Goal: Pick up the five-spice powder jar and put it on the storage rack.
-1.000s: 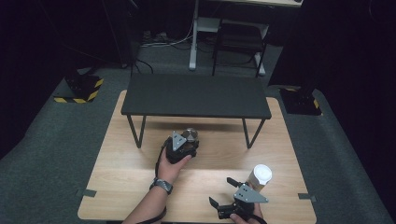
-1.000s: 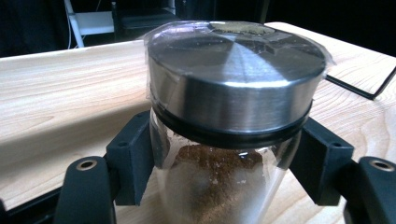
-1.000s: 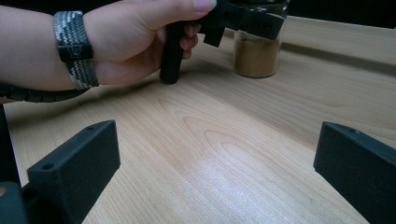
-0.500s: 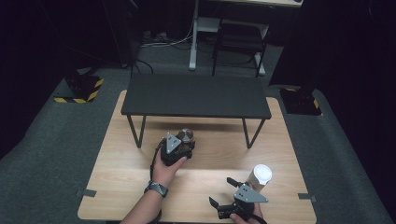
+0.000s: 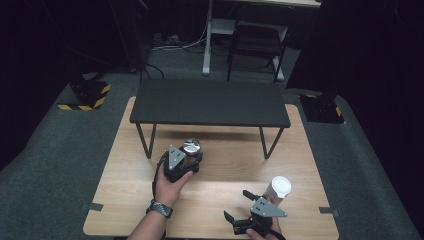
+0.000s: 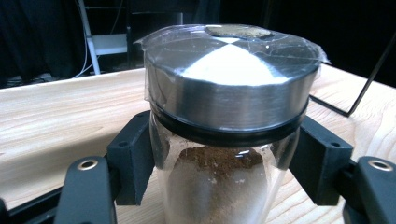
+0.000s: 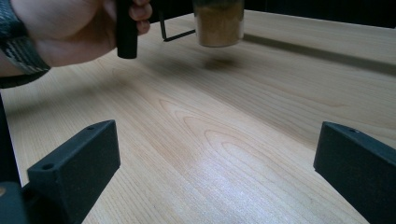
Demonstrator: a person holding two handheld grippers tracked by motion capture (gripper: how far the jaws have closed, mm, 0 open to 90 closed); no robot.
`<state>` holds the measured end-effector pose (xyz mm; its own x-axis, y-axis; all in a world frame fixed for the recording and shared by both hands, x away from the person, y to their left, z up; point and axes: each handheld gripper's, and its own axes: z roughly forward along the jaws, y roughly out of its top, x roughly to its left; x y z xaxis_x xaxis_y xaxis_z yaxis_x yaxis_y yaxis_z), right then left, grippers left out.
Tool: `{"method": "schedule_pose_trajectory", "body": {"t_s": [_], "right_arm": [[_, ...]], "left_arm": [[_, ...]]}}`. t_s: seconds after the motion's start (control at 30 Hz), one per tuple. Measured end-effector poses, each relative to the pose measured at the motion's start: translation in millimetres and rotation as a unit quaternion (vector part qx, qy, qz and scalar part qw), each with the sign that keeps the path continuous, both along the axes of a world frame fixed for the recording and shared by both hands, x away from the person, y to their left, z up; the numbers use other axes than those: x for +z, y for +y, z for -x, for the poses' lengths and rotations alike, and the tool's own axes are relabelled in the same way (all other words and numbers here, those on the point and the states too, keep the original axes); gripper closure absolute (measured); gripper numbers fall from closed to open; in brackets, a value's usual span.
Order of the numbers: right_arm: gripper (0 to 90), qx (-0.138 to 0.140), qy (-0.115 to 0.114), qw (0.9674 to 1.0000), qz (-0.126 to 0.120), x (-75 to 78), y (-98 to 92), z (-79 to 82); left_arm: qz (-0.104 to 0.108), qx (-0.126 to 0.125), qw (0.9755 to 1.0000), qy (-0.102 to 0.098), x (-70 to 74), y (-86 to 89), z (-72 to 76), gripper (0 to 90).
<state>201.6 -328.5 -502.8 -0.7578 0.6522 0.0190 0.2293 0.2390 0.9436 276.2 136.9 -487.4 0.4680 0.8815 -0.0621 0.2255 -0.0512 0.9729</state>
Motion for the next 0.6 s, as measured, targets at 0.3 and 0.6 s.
{"method": "schedule_pose_trajectory", "body": {"t_s": [0.3,0.6], "right_arm": [[0.0,0.000,-0.002,1.0000,0.001,-0.1,0.1,0.3],[0.0,0.001,-0.002,1.0000,0.001,0.0,0.2,0.3]], "left_arm": [[0.002,0.009,0.9999,-0.007,11.9,6.1,14.5,31.1],[0.003,0.014,0.9998,-0.013,22.7,10.5,29.1,31.1]]}}
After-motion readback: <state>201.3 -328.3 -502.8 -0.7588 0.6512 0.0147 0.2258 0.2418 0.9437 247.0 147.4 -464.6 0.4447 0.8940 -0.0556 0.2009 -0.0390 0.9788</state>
